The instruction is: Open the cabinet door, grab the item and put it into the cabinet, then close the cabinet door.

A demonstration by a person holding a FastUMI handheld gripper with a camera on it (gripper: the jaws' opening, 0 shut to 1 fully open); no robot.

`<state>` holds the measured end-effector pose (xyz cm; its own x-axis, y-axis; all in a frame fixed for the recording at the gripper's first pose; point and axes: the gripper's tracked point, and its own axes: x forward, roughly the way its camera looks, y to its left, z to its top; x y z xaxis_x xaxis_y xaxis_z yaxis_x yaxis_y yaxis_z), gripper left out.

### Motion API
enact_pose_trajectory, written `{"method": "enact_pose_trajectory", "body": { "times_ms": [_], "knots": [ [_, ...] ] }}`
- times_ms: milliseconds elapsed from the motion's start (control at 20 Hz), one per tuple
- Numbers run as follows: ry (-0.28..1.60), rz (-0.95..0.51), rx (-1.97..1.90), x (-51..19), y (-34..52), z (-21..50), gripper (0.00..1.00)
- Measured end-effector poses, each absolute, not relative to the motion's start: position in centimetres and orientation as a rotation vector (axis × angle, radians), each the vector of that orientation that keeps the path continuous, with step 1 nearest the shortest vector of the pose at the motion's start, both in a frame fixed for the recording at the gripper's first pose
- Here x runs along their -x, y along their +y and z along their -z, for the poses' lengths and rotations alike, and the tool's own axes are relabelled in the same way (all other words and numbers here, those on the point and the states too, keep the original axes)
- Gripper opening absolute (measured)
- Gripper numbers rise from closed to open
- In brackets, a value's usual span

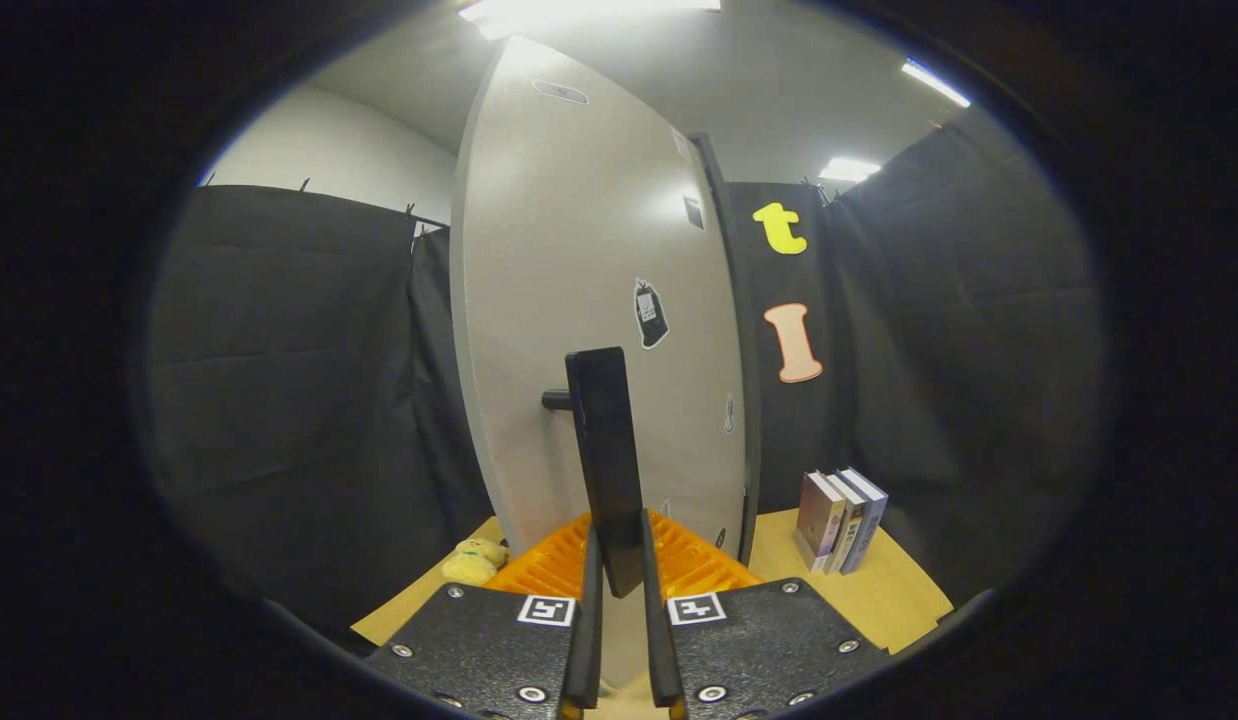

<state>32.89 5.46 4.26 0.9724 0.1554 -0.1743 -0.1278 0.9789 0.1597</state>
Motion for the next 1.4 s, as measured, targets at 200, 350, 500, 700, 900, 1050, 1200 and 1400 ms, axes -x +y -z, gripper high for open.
{"method": "enact_pose_trajectory", "body": {
  "times_ms": [200, 350, 500, 700, 900, 1050, 1200, 1400],
  "knots": [
    [0.189, -0.093, -0.174, -32.8, 4.4, -4.1, 0.17],
    [0.204, -0.032, -0.166, -32.7, 3.3, -3.7, 0.14],
    [0.205, 0.032, -0.111, -32.6, 1.1, -3.9, 0.14],
    [0.201, 0.085, -0.082, -32.5, -2.0, -3.7, 0.07],
    [0.199, 0.069, -0.118, -32.6, -2.3, -3.8, 0.07],
    [0.193, 0.048, -0.1, -32.3, -2.4, -4.2, 0.1],
    [0.184, 0.048, -0.063, -32.4, -2.6, -4.0, 0.12],
    [0.088, 0.137, -0.017, -31.8, -3.7, -6.2, 0.21]
  ]
}}
